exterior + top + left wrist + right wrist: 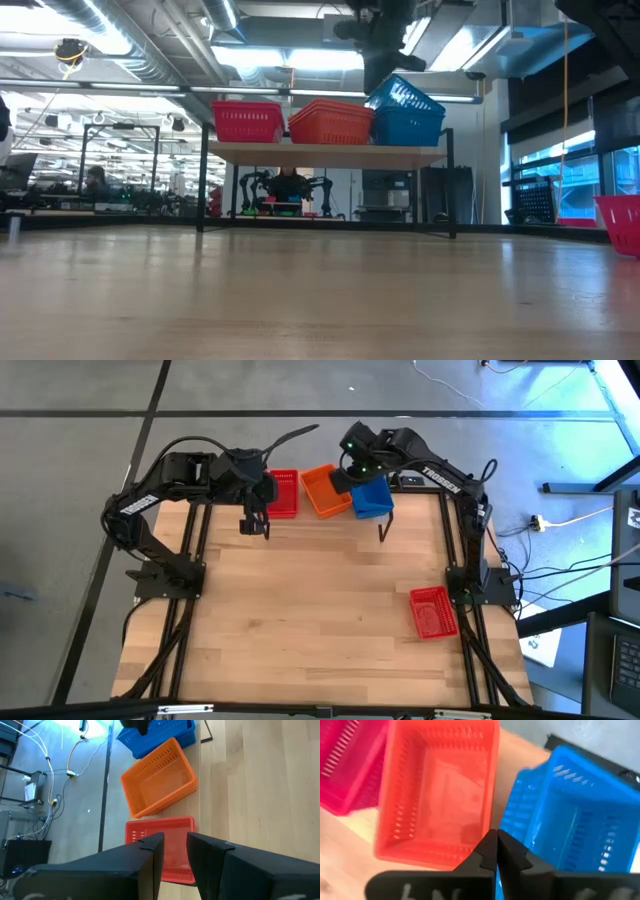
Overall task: Stack baskets on shelf by color
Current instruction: Stack the blue basket into the blue basket on the shelf, then stack the red basket into the red basket on the shelf
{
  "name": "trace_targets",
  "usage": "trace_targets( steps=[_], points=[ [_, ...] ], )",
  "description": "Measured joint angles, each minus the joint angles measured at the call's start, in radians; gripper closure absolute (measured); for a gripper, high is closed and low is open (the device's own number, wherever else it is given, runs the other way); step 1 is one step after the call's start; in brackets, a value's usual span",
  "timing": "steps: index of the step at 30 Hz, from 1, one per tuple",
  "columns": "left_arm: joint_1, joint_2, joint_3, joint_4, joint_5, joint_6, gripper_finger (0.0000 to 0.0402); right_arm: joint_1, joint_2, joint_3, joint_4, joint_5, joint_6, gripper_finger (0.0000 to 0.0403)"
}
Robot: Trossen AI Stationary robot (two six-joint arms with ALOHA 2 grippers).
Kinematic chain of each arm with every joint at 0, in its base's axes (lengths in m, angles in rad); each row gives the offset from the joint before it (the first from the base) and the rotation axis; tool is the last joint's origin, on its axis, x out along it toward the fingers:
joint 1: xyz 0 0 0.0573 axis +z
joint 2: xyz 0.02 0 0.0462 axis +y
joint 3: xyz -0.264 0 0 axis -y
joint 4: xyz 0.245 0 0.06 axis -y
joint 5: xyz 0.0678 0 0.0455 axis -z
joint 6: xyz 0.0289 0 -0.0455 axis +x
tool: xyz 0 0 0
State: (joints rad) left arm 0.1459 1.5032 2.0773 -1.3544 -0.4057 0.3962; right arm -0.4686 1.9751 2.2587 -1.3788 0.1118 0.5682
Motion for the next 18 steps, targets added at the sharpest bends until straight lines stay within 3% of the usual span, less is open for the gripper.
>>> trace_targets(
  steps=[7, 15, 18],
  points=[
    [0.000, 0.000, 0.000, 0.000, 0.000, 0.006, 0.0327, -0.001, 0.002, -0.072, 0.021, -0.024, -0.010, 0.0401],
    [0.000, 0.000, 0.000, 0.000, 0.000, 0.025, 0.0327, 0.032, 0.002, 0.086, 0.022, -0.026, -0.102, 0.0402],
    [0.011, 0.000, 0.000, 0.000, 0.000, -0.003, 0.0327, 0.064, -0.056, 0.070, 0.043, -0.036, -0.174, 0.0402]
  ],
)
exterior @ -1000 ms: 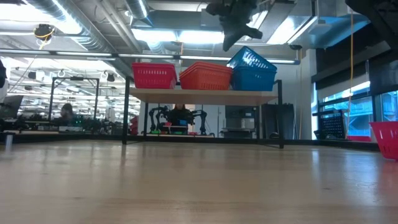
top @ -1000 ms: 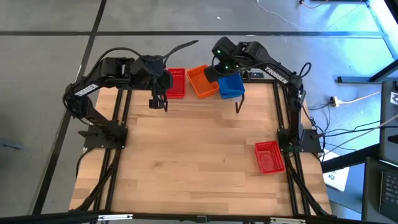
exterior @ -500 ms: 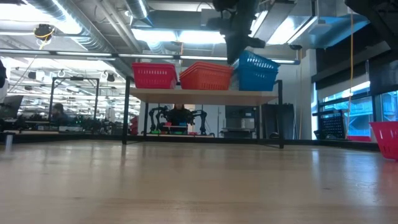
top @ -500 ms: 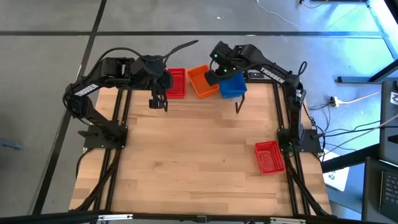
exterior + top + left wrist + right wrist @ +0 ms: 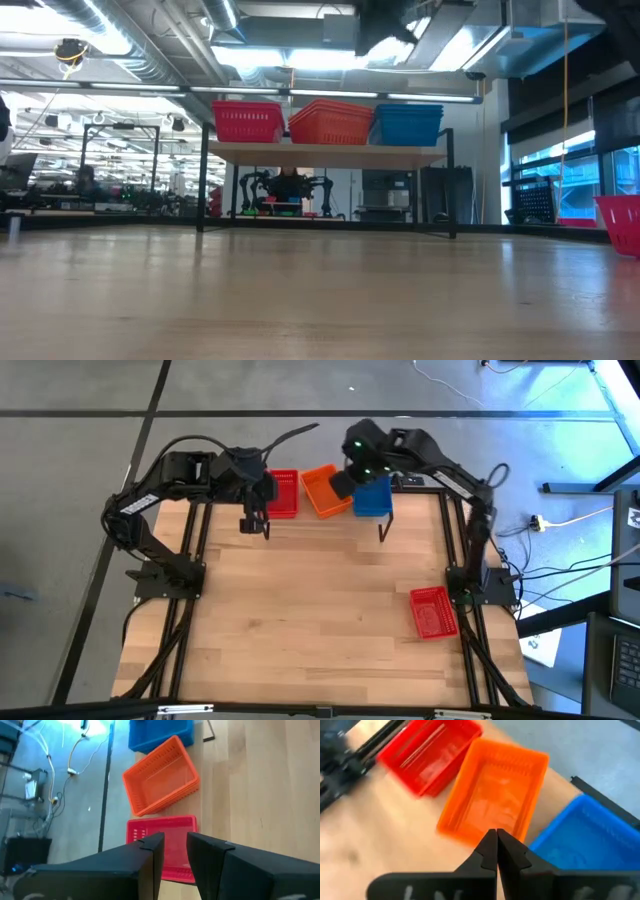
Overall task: Stack baskets on shelf by color
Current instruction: Stack the red basket into the red basket on the shelf
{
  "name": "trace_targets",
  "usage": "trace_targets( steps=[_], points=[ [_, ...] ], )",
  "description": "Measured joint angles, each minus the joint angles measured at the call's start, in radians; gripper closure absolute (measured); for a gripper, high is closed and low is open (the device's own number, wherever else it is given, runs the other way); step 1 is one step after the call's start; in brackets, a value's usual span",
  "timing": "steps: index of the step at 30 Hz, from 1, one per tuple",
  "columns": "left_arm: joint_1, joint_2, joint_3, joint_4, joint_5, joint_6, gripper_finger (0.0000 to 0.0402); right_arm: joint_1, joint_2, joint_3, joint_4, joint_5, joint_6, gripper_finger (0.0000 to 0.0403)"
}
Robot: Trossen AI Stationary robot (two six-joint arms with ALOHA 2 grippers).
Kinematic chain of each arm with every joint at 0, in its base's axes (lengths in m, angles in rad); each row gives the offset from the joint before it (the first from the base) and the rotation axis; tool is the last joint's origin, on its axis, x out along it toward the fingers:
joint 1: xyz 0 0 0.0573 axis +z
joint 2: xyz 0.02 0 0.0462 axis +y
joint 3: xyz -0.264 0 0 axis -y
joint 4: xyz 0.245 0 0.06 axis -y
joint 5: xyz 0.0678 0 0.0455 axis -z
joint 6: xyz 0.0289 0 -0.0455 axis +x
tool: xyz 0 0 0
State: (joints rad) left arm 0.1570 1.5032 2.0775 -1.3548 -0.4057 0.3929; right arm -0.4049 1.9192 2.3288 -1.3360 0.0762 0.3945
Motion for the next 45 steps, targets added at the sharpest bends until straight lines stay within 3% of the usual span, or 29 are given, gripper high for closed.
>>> trace_targets(
  steps=[9, 14, 17, 20, 26, 32, 39, 45],
  points=[
    [0.052, 0.000, 0.000, -0.123, 0.060, -0.154, 0.0327, 0.162, -0.146, -0.004, -0.244, 0.035, -0.129, 0.0402],
    [0.059, 0.000, 0.000, -0.129, 0.151, -0.219, 0.0327, 0.279, -0.236, -0.075, -0.231, -0.121, -0.291, 0.0403],
    [0.059, 0.000, 0.000, -0.129, 0.164, -0.263, 0.0327, 0.348, -0.313, -0.181, -0.234, -0.239, -0.329, 0.0403],
    [0.059, 0.000, 0.000, -0.129, 0.165, -0.310, 0.0327, 0.414, -0.420, -0.323, -0.235, -0.291, -0.304, 0.0403],
    [0.058, 0.000, 0.000, -0.126, 0.165, -0.368, 0.0327, 0.513, -0.640, -0.638, -0.238, -0.288, -0.018, 0.0403],
    [0.036, 0.000, 0.000, -0.126, 0.166, -0.363, 0.0327, 0.547, -0.757, -0.882, -0.187, -0.287, 0.224, 0.0395],
    [0.012, 0.000, 0.000, -0.126, 0.165, -0.361, 0.0327, 0.547, -0.775, -1.128, -0.177, -0.287, 0.171, 0.0347],
    [-0.006, 0.000, 0.000, -0.126, 0.165, -0.362, 0.0327, 0.547, -0.774, -1.336, -0.026, -0.295, 0.022, 0.0293]
  ],
)
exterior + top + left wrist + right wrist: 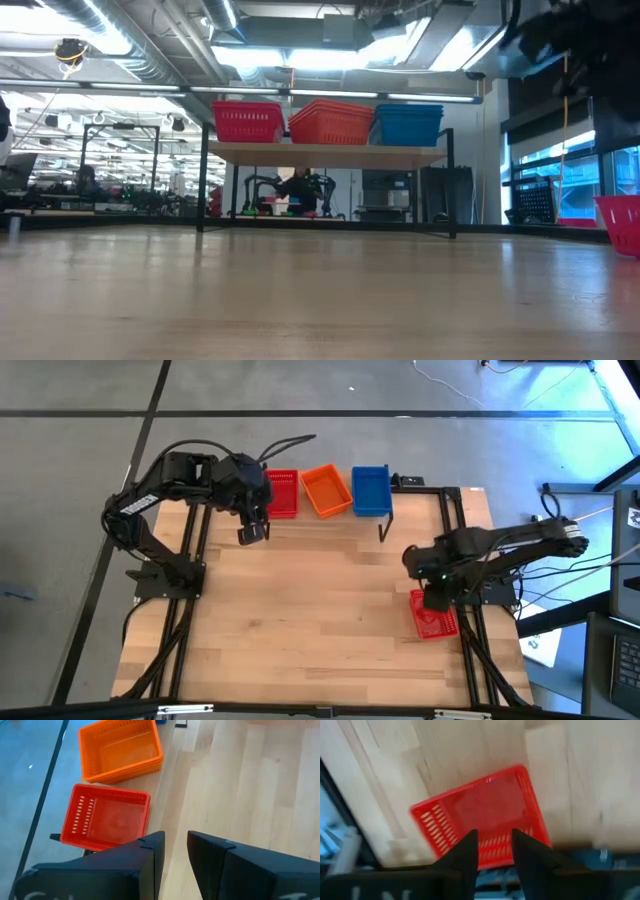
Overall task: Stack baskets on shelf by color
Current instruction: Stack the red basket into the red basket on the shelf
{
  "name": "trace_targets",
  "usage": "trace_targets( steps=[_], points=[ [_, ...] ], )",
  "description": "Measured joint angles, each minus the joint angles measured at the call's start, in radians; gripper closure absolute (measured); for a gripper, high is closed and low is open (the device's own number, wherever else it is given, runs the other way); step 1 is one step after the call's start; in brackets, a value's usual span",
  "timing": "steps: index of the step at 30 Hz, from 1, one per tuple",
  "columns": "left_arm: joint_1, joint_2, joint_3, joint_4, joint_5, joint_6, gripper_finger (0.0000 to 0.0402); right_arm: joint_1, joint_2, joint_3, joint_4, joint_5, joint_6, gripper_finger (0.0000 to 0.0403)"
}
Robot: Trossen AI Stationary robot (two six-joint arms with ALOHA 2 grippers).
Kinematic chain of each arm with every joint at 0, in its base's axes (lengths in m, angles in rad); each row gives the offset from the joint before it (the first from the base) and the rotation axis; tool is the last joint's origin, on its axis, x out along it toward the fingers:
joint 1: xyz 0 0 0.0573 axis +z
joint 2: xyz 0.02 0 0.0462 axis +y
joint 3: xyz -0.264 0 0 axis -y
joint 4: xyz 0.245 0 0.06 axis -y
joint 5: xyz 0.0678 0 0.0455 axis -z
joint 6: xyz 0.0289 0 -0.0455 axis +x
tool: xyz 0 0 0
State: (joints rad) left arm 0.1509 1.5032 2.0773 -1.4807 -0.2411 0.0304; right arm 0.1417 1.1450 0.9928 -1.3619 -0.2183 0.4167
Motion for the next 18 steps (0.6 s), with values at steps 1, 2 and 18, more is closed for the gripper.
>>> trace_targets(
  steps=[1, 2, 18],
  points=[
    [-0.001, 0.000, 0.000, 0.000, 0.001, -0.002, 0.0327, 0.000, 0.000, -0.033, 0.036, 0.002, -0.048, 0.0286],
    [-0.001, 0.000, 0.000, 0.000, 0.001, -0.002, 0.0327, 0.000, 0.000, -0.063, 0.069, 0.005, -0.089, 0.0282],
    [-0.001, 0.000, 0.000, 0.000, 0.000, -0.003, 0.0327, 0.000, 0.000, -0.249, 0.228, 0.132, -0.285, 0.0278]
  ],
)
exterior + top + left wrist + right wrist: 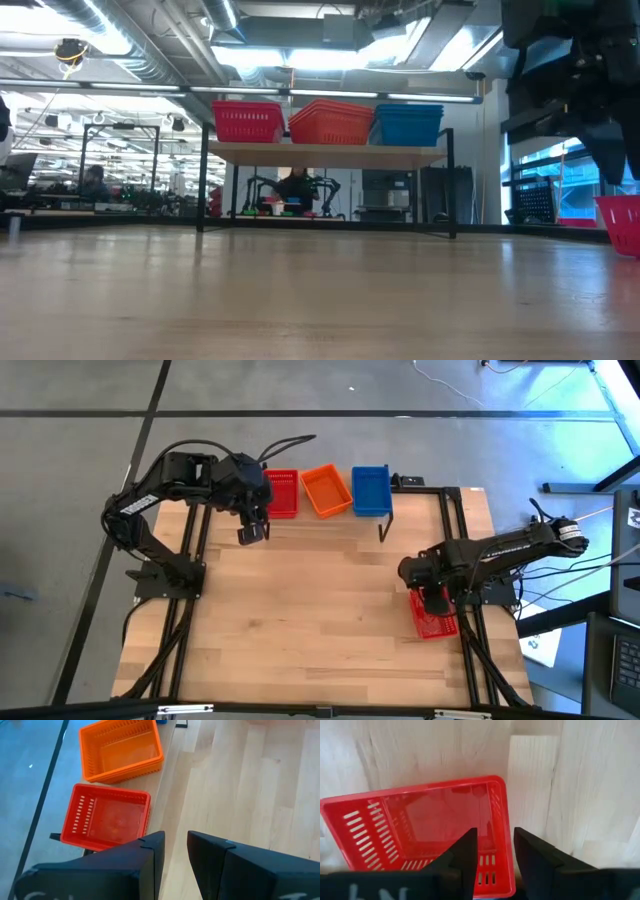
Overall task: Stack baskets on shelf by color
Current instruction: Stack the red basket into the red basket on the shelf
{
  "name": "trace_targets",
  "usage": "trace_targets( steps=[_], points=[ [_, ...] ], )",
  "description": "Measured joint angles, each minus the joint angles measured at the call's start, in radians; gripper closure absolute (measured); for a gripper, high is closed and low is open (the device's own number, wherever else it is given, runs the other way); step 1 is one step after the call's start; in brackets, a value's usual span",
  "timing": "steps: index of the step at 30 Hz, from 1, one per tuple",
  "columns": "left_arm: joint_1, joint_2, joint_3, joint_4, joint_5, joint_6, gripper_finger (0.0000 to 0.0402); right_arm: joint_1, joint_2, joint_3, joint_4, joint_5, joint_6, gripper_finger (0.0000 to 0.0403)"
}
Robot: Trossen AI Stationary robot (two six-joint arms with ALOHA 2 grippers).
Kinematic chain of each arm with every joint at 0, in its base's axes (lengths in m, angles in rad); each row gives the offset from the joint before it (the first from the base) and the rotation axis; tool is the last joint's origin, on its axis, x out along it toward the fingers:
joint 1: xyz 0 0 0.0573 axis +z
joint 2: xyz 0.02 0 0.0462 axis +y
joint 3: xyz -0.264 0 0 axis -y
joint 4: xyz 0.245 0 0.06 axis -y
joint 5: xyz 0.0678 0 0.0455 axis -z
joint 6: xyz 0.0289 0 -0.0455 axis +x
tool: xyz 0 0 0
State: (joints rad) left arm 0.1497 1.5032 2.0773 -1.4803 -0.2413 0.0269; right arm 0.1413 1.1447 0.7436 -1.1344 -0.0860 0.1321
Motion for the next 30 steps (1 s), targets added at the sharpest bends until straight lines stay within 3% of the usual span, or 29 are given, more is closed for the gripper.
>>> trace_targets(
  steps=[14, 24, 27, 30],
  points=[
    [0.000, 0.000, 0.000, 0.000, 0.000, -0.022, 0.0327, -0.029, 0.000, -0.084, 0.083, 0.033, 0.073, 0.0278],
    [0.000, 0.000, 0.000, 0.000, 0.000, -0.025, 0.0327, -0.048, 0.001, -0.143, 0.174, -0.011, 0.129, 0.0279],
    [0.000, 0.000, 0.000, 0.000, 0.000, -0.025, 0.0327, -0.048, 0.000, -0.144, 0.207, -0.059, 0.129, 0.0300],
    [0.000, 0.000, 0.000, 0.000, 0.000, -0.025, 0.0327, -0.048, 0.000, -0.144, 0.247, -0.104, 0.160, 0.0356]
  ],
)
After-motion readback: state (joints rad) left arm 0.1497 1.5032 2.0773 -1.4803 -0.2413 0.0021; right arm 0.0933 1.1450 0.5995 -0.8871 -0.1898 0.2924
